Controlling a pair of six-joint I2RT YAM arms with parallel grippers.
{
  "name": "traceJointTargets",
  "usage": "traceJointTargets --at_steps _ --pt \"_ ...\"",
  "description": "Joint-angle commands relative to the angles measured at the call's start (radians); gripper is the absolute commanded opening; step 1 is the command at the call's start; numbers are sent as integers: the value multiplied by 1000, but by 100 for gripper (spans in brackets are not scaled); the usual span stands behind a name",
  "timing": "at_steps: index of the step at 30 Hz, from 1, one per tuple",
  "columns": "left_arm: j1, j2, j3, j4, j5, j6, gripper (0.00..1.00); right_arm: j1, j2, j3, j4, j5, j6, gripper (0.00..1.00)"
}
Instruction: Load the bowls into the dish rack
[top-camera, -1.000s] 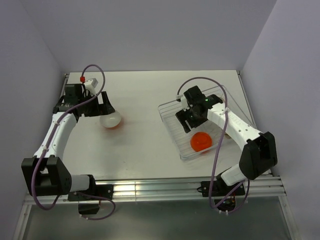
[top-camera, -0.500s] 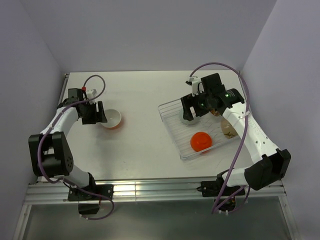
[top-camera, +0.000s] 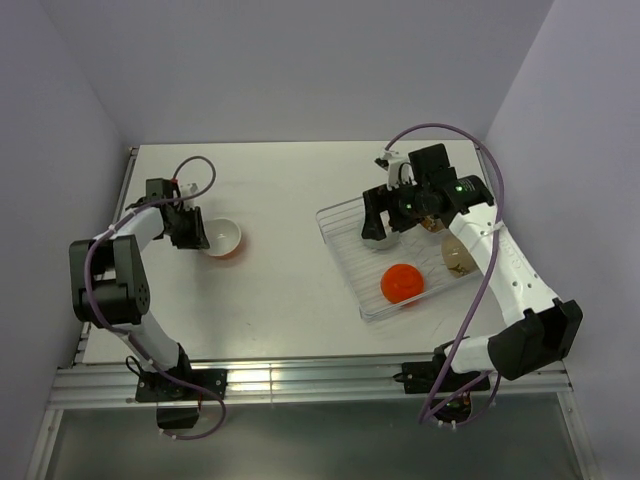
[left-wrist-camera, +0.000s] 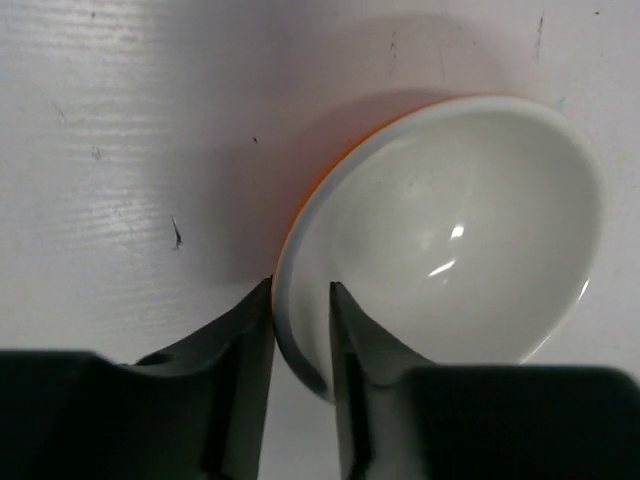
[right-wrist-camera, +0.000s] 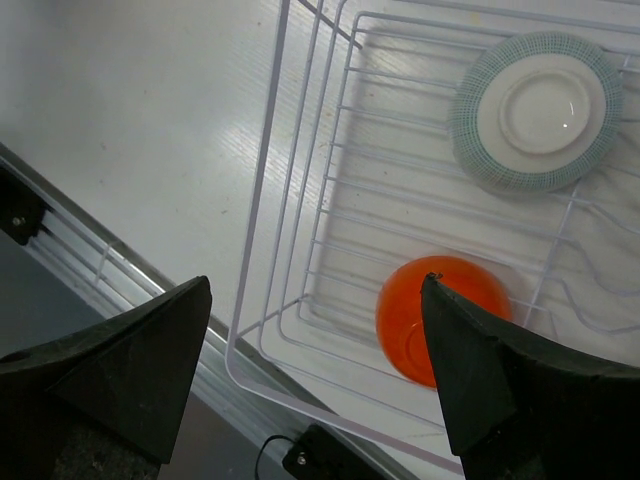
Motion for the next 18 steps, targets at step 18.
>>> traceJointTargets --at_steps 18 --pt "-163 -439 -26 245 -63 17 0 -121 -7 49 13 -428 47 90"
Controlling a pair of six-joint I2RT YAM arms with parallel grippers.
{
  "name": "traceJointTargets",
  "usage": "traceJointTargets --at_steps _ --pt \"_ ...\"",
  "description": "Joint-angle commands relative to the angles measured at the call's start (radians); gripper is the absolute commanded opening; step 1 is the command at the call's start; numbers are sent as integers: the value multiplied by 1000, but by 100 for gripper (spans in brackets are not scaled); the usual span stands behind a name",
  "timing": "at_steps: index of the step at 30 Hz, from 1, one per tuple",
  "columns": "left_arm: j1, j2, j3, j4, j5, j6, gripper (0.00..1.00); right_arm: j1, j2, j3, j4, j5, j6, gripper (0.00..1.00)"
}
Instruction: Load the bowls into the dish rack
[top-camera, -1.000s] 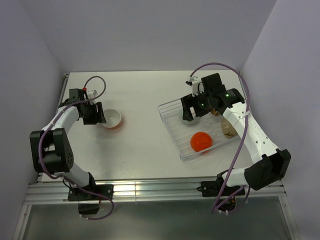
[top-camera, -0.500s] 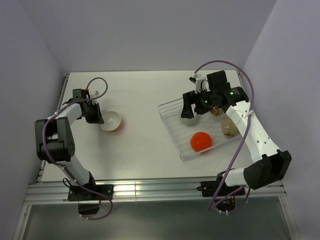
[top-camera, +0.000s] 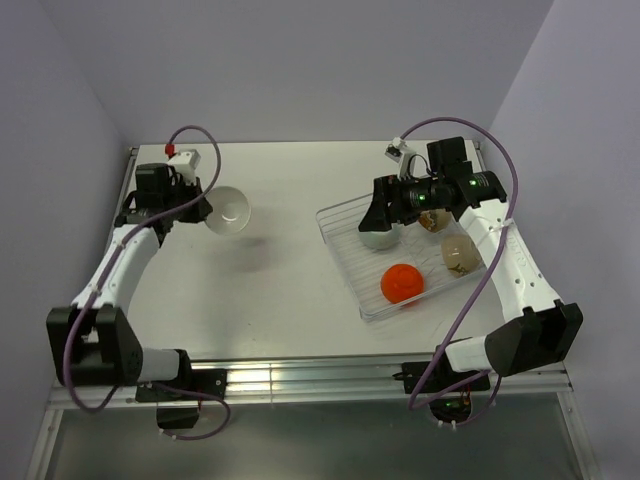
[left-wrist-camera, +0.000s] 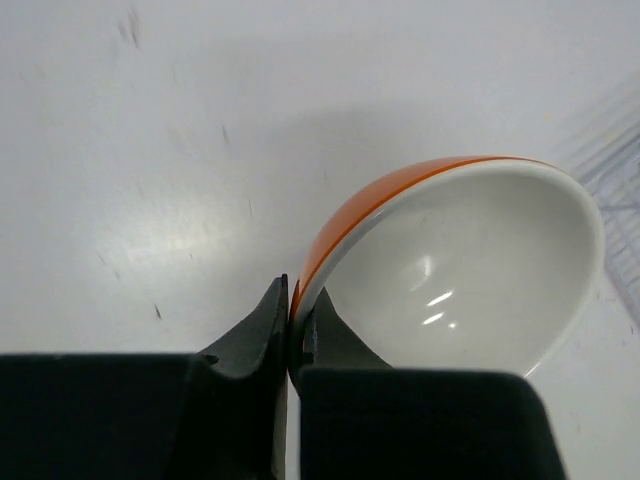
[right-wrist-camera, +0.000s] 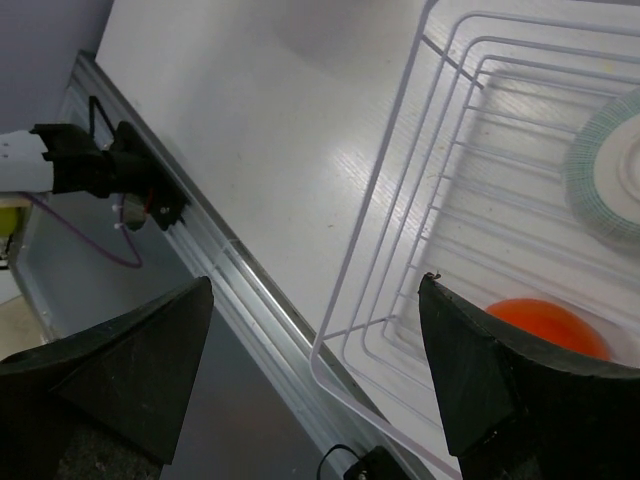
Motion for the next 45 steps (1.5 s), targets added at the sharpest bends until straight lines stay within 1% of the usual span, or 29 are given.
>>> traceJointTargets --at_steps 1,2,3,4,6,7,8,9,10,11,12,13,14,15,16,18,19,20,21,22,24,27,29,31,34,38,45 --pt "-149 -150 -11 152 -179 50 0 -6 -22 9 16 -87 15 91" --pt "-188 -203 -21 179 -207 111 0 -7 -27 5 24 -102 24 91" --pt "-209 -239 -61 213 -217 127 0 -7 -30 5 27 -111 25 91" --pt "-241 -306 -87 300 -235 144 0 -7 -35 6 33 -117 25 91" --pt "-295 -363 -154 362 -282 230 0 -6 -49 9 42 -136 30 91" --pt "-311 -386 -176 417 -290 259 0 -7 -52 9 48 -137 34 91" --pt "-326 -432 -195 469 -296 318 0 -7 -50 14 42 -143 28 91" --pt "-346 -454 -228 486 -272 354 0 -7 -50 17 36 -160 25 91" --pt "-370 -499 -271 524 -240 427 0 -7 -49 26 22 -172 12 91" --pt "-371 -521 -272 531 -240 466 0 -7 -52 28 19 -174 2 91" --pt "-390 -540 -291 516 -152 504 0 -6 -59 29 25 -171 -5 91" --pt "-394 -569 -291 494 -105 530 0 -7 -72 25 51 -169 -13 91" --pt "-395 -578 -293 474 -73 523 0 -7 -93 11 73 -171 -22 91" --pt "-397 -584 -287 462 -12 503 0 -6 -104 3 87 -185 -30 93" --pt "-397 -587 -281 454 6 442 0 0 -110 -1 113 -194 -41 93" --pt "-401 -586 -256 445 32 368 0 14 -109 3 117 -238 -54 93" --pt "-401 -586 -247 445 65 309 0 22 -107 12 117 -248 -62 93" --pt "-406 -587 -236 451 78 279 0 46 -105 15 124 -248 -62 93" --pt "-410 -589 -230 457 79 249 0 60 -105 20 127 -246 -61 93" --pt "-418 -586 -223 460 69 180 0 76 -105 25 140 -240 -59 93" --pt "-433 -577 -187 439 98 132 0 120 -104 40 183 -237 -29 93" --pt "-447 -555 -158 453 119 19 0 164 -112 48 267 -235 63 93" --pt "-449 -547 -138 457 154 -40 0 181 -107 54 300 -246 132 93" --pt "-452 -534 -124 460 156 -93 0 195 -95 58 346 -272 210 93" --pt "-464 -517 -106 460 162 -130 0 195 -90 64 400 -303 290 94" --pt "-486 -497 -95 463 150 -152 0 206 -75 84 427 -320 340 94" --pt "-496 -460 -75 465 155 -201 0 264 -38 121 417 -268 329 95"
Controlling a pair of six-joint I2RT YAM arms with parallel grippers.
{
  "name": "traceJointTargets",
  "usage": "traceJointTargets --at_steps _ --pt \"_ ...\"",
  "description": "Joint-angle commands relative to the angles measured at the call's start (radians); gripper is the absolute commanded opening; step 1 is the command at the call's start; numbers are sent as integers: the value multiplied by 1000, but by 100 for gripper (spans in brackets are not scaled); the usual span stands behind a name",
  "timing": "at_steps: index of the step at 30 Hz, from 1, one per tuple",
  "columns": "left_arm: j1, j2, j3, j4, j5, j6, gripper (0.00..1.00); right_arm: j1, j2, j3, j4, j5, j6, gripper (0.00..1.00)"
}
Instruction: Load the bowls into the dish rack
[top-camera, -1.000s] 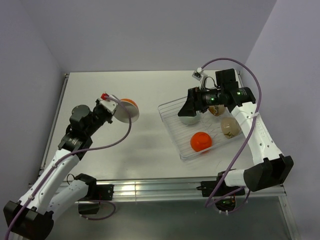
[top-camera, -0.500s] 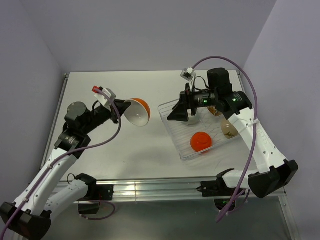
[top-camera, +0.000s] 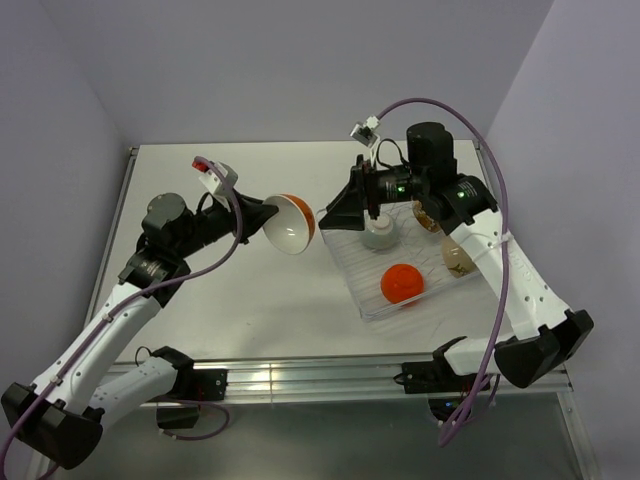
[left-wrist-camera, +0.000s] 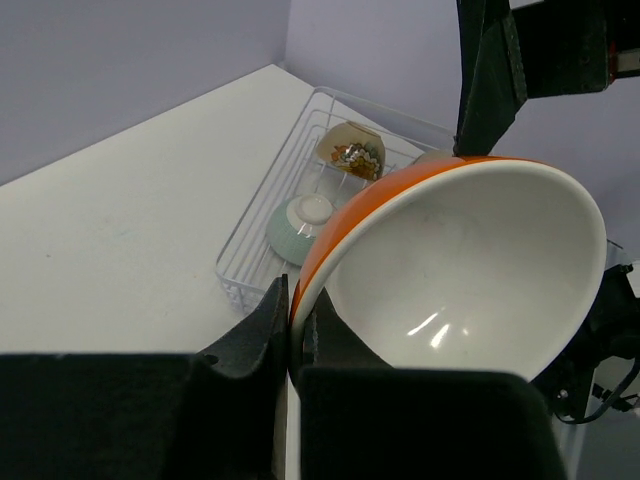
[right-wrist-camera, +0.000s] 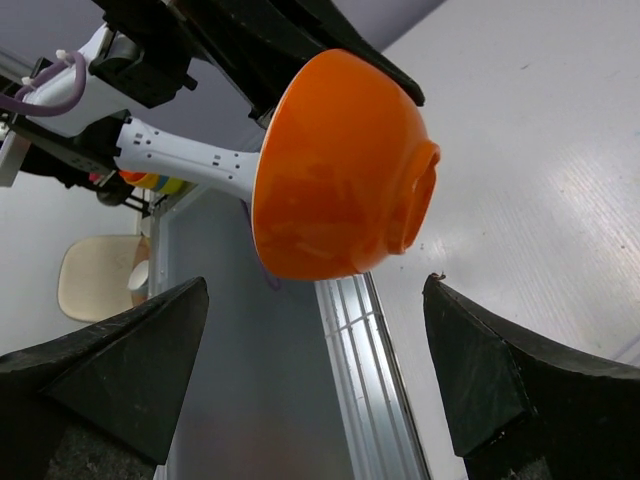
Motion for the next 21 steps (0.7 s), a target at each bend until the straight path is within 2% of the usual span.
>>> traceJointTargets --at_steps 1,4,21 --pt "-5 7 68 64 21 -62 0 33 19 53 40 17 21 95" --pt "-5 17 73 74 39 -79 0 59 33 66 22 52 4 95" --pt "-4 29 67 100 79 -125 0 98 78 82 29 28 27 97"
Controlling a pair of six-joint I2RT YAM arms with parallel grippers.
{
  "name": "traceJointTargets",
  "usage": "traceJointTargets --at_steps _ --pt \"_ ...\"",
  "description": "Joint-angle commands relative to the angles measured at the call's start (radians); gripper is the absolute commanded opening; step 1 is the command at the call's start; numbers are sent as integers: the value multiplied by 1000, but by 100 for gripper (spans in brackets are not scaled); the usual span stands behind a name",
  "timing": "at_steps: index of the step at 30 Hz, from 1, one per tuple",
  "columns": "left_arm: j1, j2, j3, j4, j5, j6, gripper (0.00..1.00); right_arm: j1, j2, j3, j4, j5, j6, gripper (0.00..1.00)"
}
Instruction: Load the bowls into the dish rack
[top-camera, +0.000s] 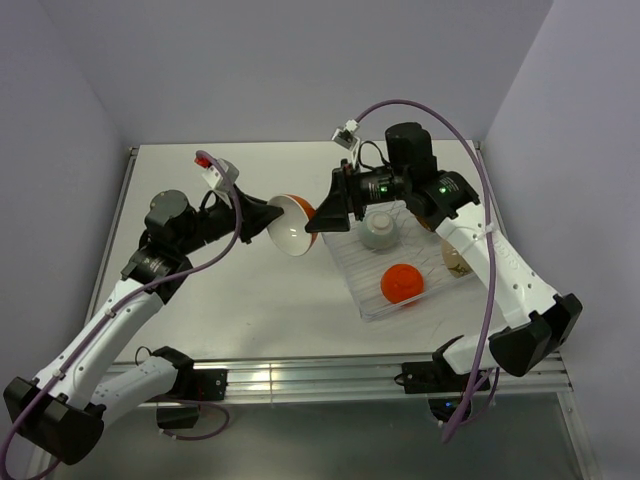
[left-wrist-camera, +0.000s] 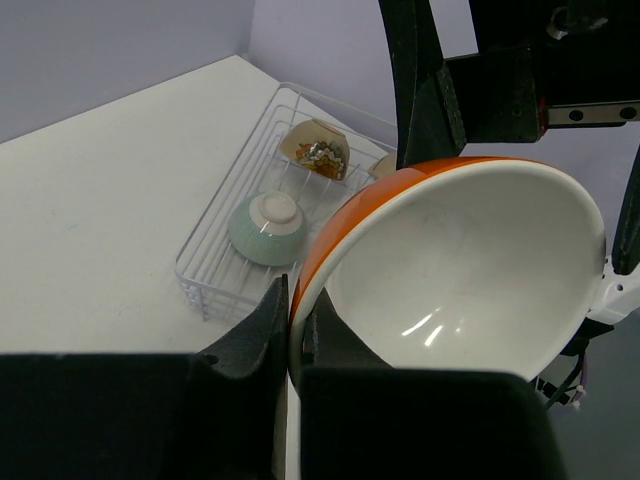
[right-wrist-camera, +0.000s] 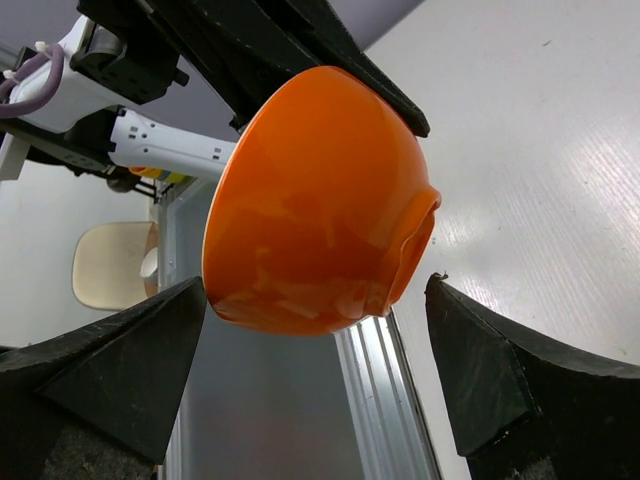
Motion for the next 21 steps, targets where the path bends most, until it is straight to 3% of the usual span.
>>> traceJointTargets --at_steps 1,7,13,18,21 --pt "-2 -4 51 81 26 -27 0 16 7 50 31 -23 6 97" --pt "-2 0 56 81 26 -25 0 29 2 31 29 -23 -2 91" --pt "-2 5 59 75 28 -22 0 30 2 31 29 -27 -9 71" --pt "-3 16 68 57 22 -14 2 30 2 31 23 -29 -19 41" --pt "-2 20 71 48 19 -10 9 30 1 33 20 -29 -23 12"
